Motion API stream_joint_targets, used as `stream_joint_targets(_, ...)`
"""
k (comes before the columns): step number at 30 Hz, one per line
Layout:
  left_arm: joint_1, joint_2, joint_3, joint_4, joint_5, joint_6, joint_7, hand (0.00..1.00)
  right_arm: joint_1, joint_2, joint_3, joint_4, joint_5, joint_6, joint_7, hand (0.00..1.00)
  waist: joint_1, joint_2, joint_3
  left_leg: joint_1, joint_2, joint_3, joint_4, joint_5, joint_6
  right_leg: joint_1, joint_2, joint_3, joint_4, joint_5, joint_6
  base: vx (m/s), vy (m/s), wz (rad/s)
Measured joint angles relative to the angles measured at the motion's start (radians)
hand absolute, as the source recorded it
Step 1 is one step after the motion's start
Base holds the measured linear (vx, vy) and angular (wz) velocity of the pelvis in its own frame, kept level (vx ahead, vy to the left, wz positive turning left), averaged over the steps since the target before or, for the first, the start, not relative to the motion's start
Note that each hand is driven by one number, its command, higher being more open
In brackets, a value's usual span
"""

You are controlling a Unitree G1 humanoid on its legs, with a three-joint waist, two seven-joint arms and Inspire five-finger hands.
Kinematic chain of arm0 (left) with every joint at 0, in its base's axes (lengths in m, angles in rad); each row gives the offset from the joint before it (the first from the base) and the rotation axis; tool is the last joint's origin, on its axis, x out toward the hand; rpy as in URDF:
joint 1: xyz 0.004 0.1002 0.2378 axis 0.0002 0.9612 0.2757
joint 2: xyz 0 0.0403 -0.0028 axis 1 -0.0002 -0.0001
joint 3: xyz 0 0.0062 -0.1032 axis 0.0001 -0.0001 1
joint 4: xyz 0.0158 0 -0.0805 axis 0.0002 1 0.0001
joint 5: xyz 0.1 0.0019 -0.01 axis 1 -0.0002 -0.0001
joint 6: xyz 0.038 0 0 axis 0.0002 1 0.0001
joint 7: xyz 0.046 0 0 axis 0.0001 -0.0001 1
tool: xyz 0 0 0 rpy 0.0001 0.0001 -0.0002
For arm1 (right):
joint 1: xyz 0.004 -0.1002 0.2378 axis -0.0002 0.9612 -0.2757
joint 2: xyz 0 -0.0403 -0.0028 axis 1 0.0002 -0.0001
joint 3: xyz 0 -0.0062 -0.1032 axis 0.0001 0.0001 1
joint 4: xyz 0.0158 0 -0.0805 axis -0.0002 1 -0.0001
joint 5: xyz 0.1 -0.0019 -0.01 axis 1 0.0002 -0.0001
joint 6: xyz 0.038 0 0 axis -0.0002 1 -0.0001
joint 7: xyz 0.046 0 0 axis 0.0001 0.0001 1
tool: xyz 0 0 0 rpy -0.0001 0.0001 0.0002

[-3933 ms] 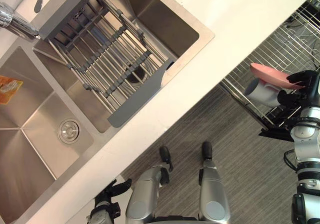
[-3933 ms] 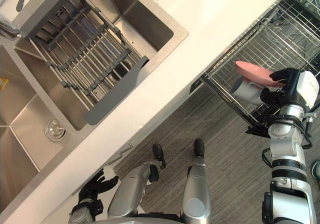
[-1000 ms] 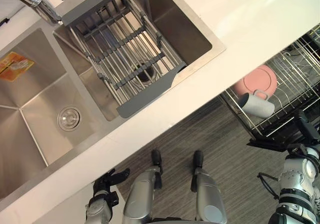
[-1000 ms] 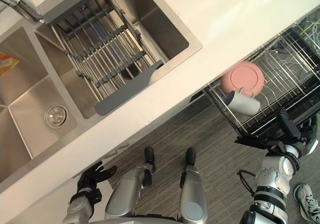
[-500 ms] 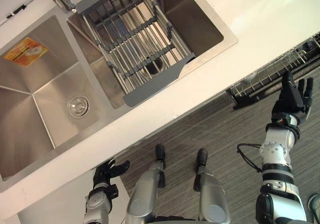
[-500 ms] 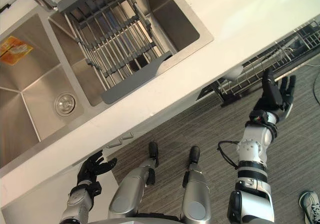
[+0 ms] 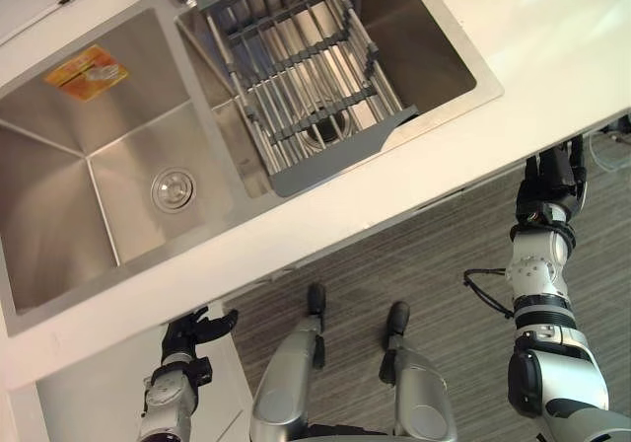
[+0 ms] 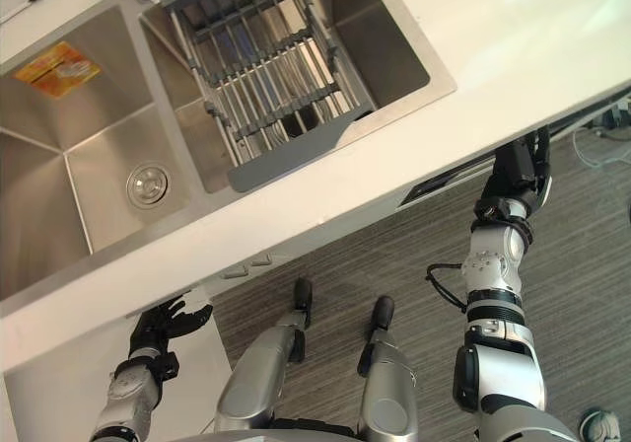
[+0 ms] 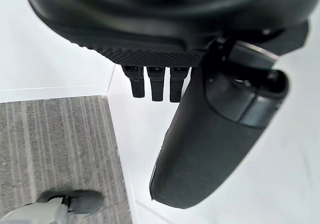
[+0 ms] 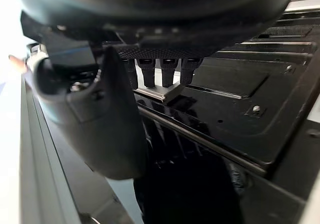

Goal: Walk over to the sink, pick up the cup, carry it to the dishwasher, place the cup inside the dishwasher, then close the dishwasher door

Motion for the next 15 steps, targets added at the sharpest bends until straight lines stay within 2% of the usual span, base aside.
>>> stream_joint_targets(4, 0.002, 0.028, 0.008, 0.002, 0.000, 0.001, 0.000, 0.90, 0.090, 0.009, 0.002, 0.000, -0.066, 0.039, 0.018, 0.90, 0.017, -0.027, -0.009, 0.018, 0.005, -0.034, -0.032, 0.028, -0.019, 0.002, 0.001, -0.036, 0.044, -0.034, -0.014, 0.00, -0.055, 0.27)
stream_joint_targets(6, 0.004, 0.029, 0.008, 0.004, 0.000, 0.002, -0.004, 0.90, 0.161, 0.041, 0.027, 0.001, -0.122, 0.070, 0.038, 0.90, 0.030, -0.050, -0.021, 0.033, 0.006, -0.044, -0.037, 0.031, -0.022, 0.009, -0.002, -0.049, 0.070, -0.054, -0.020, 0.06, -0.045, 0.19)
stream_joint_targets(11, 0.003, 0.028, 0.006, 0.012, 0.002, 0.005, -0.019, 0.90, 0.297, 0.134, 0.104, 0.001, -0.272, 0.127, 0.103, 0.90, 0.034, -0.092, -0.047, 0.069, -0.001, -0.076, -0.033, 0.019, -0.032, 0.066, -0.010, -0.088, 0.081, -0.090, -0.013, 0.08, -0.033, 0.24)
stream_joint_targets(15, 0.016, 0.027, 0.009, 0.035, 0.022, 0.007, -0.019, 0.90, 0.409, 0.174, 0.108, -0.003, -0.413, 0.137, 0.112, 0.90, 0.038, -0.126, -0.078, 0.100, -0.013, -0.085, -0.027, 0.000, -0.031, 0.107, -0.020, -0.101, 0.081, -0.108, -0.004, 0.06, -0.005, 0.14)
